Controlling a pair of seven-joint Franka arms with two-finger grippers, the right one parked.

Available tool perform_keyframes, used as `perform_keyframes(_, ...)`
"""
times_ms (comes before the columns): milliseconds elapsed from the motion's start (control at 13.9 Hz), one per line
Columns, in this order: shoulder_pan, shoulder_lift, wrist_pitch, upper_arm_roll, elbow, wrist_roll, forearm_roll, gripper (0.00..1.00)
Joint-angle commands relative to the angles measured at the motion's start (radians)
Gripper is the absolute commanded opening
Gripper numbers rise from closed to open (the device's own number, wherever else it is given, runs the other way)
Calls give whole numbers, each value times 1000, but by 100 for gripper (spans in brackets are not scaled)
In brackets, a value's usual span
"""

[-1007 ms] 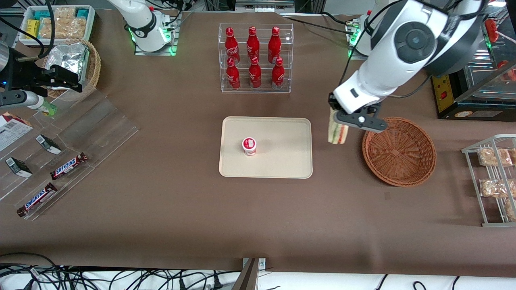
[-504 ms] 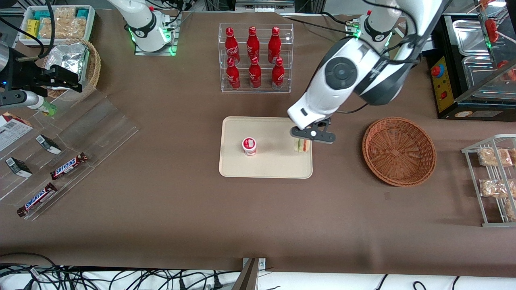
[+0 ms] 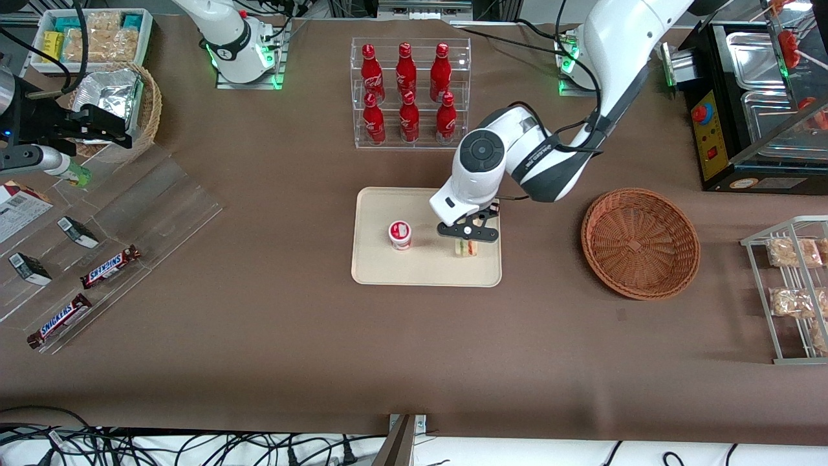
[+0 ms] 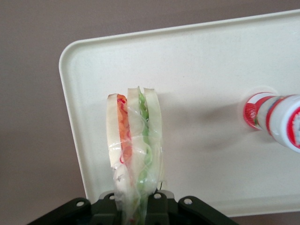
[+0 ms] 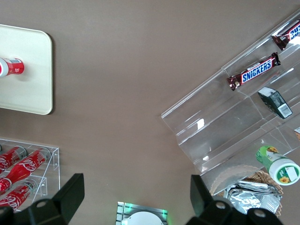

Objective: Place sandwich from basket to tray
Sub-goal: 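Lower the sandwich onto the tray beside the small bottle and open the left gripper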

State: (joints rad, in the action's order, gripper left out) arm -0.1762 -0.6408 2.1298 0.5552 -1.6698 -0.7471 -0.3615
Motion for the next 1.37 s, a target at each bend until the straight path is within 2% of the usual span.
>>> perform_keyframes(0, -9, -45, 18, 0, 22, -41, -65, 0)
perform_keyframes(216, -31, -74, 19, -5, 22, -72, -112, 0)
perform_keyframes(432, -31, -85, 19, -5, 22, -72, -114, 0)
perform_keyframes(504, -31, -85, 19, -5, 22, -72, -114, 4)
perform_keyframes(719, -35, -89, 19, -5, 22, -119, -123, 64)
perform_keyframes(863, -37, -88, 18, -5, 24, -152, -143, 99)
perform_keyframes(1295, -8, 10, -16, 0, 36, -231, -128, 100)
